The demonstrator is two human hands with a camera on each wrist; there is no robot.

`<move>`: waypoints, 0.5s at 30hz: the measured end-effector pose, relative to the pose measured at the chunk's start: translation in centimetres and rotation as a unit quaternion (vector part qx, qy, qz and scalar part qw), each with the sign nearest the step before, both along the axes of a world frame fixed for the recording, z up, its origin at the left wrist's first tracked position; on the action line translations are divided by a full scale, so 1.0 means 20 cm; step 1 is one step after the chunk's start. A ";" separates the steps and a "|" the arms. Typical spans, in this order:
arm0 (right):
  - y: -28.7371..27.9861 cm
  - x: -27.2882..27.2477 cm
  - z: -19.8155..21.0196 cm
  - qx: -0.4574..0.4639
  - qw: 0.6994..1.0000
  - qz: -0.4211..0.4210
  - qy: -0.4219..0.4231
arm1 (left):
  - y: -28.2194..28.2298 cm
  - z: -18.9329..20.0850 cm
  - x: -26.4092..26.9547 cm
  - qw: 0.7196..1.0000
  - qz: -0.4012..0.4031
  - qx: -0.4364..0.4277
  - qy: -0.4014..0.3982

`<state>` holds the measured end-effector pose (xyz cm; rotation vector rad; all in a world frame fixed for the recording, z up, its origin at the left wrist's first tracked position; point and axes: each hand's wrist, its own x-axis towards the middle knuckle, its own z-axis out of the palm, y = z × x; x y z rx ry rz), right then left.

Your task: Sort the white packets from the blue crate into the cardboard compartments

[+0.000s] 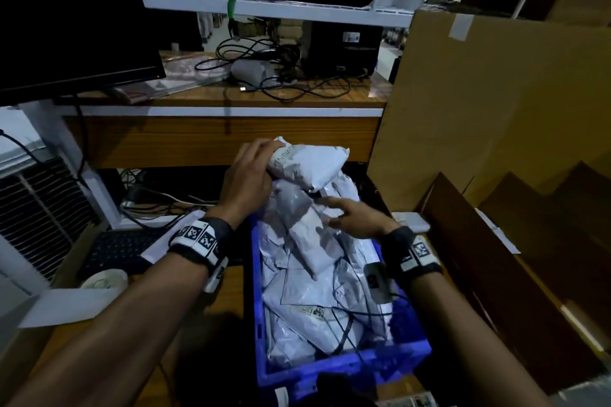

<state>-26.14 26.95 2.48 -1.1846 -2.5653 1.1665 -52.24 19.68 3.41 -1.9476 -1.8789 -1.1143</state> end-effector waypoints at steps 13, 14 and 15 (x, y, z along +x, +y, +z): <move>-0.13 0.04 0.15 -0.272 0.932 -0.047 0.236 | -0.05 -0.09 0.08 0.983 -0.108 0.010 0.147; -0.13 0.04 0.13 -0.262 0.934 -0.038 0.238 | -0.04 -0.09 0.10 0.984 -0.107 0.016 0.138; -0.13 0.03 0.12 -0.253 0.936 -0.042 0.242 | -0.03 -0.08 0.12 0.989 -0.099 0.019 0.106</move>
